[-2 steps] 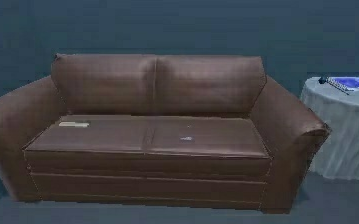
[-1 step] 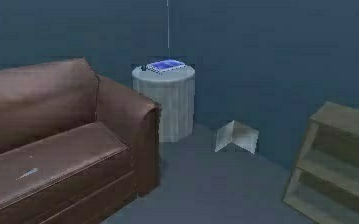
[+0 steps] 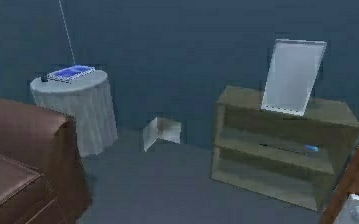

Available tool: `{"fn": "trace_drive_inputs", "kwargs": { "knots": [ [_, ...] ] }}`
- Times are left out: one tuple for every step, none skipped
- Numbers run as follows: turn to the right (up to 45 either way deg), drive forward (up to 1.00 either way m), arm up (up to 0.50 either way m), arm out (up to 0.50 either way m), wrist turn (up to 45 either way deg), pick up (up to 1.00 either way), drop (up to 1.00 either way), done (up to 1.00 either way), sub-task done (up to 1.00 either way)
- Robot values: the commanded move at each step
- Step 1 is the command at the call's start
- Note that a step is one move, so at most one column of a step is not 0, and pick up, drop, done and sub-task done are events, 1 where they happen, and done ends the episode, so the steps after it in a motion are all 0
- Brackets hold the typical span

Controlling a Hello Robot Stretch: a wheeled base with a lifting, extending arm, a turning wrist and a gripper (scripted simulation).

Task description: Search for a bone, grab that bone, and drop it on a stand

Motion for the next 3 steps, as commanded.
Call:
{"fn": "trace_drive_inputs", "kwargs": {
  "knots": [
    [0.0, 0.95, 0.0, 0.0, 0.0, 0.0, 0.0, 0.0, 0.0],
    [45.0, 0.0, 0.0, 0.0, 0.0, 0.0, 0.0, 0.0, 0.0],
    [45.0, 0.0, 0.0, 0.0, 0.0, 0.0, 0.0, 0.0, 0.0]
  ]
}}
